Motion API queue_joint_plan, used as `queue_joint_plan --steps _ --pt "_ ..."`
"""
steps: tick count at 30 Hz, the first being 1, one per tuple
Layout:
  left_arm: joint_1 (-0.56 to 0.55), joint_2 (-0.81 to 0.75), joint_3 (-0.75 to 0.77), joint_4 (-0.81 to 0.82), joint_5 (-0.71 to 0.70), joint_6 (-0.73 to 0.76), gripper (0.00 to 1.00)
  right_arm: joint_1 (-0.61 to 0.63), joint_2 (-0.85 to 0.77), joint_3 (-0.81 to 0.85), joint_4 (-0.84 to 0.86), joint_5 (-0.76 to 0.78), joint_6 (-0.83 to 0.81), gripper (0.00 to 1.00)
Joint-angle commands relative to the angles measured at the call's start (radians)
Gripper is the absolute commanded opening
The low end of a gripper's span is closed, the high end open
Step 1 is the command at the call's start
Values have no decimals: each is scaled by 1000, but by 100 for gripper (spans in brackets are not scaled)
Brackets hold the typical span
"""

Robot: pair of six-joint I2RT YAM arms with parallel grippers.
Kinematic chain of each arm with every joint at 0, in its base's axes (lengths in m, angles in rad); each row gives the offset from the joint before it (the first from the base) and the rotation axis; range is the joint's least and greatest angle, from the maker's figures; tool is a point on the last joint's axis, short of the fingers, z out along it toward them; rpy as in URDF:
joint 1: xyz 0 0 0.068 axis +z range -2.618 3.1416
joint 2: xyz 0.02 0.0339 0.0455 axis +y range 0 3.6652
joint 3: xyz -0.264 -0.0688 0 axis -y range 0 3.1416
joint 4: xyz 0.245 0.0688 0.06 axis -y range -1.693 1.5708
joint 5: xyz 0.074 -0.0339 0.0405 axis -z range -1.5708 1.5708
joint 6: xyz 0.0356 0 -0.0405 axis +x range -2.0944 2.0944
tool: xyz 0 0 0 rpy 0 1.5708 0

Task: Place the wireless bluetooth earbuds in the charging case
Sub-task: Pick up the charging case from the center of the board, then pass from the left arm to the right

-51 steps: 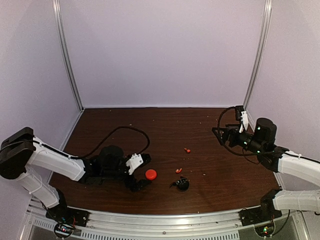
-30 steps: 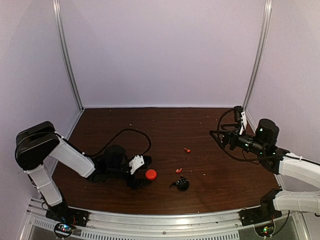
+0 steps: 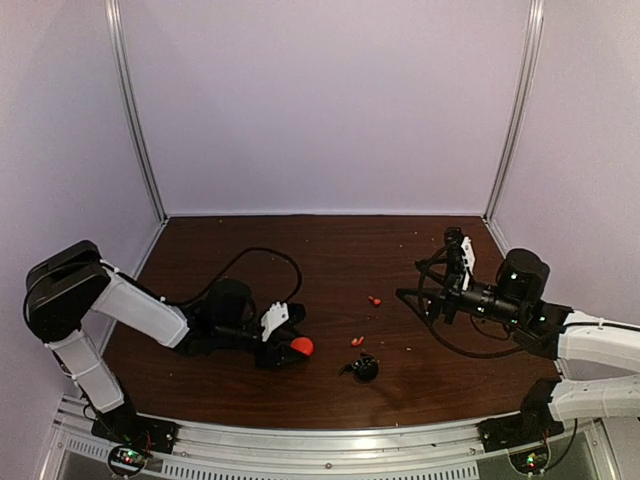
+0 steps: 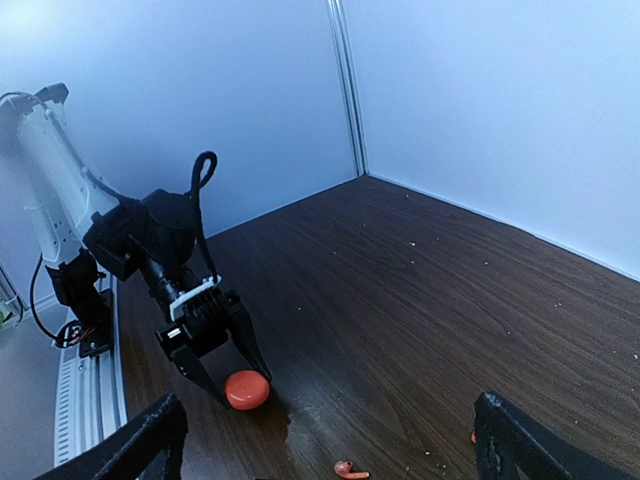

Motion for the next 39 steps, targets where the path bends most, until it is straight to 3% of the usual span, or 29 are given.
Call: queue_joint_plan --steps 1,7,13,20,39 --pt "0 -126 -8 26 137 -197 30 87 33 55 -28 108 -90 100" --pt "-2 -296 -10 -44 259 -377 28 293 104 145 -133 256 -315 99" --pt "-45 -401 46 -144 388 -444 24 495 137 200 -215 326 -538 85" --pt "-81 -399 111 -232 491 -462 24 648 199 278 -318 402 -682 75" --pt "-138 -282 183 -139 536 -623 23 722 362 443 -453 422 -798 49"
